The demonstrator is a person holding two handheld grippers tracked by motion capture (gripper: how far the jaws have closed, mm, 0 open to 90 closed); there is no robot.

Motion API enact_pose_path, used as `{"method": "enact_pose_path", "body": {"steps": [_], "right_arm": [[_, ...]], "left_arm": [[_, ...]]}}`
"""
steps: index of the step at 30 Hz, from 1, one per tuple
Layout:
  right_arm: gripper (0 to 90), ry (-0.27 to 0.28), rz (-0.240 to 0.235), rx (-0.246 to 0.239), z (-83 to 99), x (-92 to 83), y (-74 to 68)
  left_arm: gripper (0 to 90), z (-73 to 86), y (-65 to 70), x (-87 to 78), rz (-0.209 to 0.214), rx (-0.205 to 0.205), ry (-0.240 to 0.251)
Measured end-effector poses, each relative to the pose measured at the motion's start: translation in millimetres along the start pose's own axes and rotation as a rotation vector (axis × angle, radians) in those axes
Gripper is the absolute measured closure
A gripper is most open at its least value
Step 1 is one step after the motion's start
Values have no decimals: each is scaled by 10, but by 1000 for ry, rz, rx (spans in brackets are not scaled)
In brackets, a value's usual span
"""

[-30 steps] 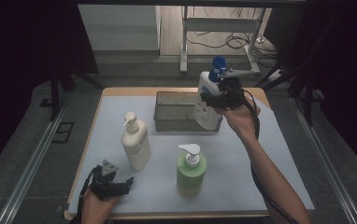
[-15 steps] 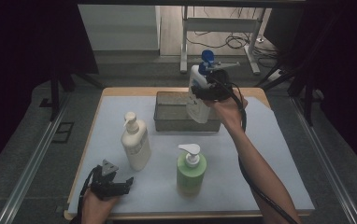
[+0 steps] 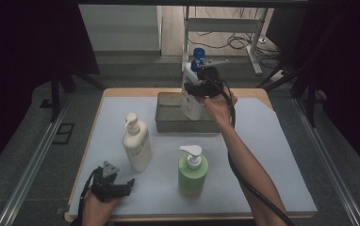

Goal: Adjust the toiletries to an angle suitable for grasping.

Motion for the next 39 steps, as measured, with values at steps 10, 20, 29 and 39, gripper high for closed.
{"method": "enact_pose_path", "body": {"steps": [10, 20, 29, 39], "right_arm": [[403, -6, -9, -8, -32, 192, -81], [403, -27, -15, -24, 66, 392, -138], [403, -50, -20, -13, 214, 488, -135], [403, -69, -16, -16, 402, 563, -120]], "left_arm": [[123, 0, 0, -1, 1, 0, -2], [123, 1, 2, -2, 0, -4, -2], [123, 0, 2, -2, 0, -4, -2], [123, 0, 3, -1, 0, -4, -3]]}}
Point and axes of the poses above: each handheld gripper's, and its own axes: x roughly forward along the jaws, z roughly out of its underside, y roughly to its right, the point moved 3 cm from there along x, roughly forward along the jaws, and after that the axes turned 1 degree about -y, right-handed, at the moved point
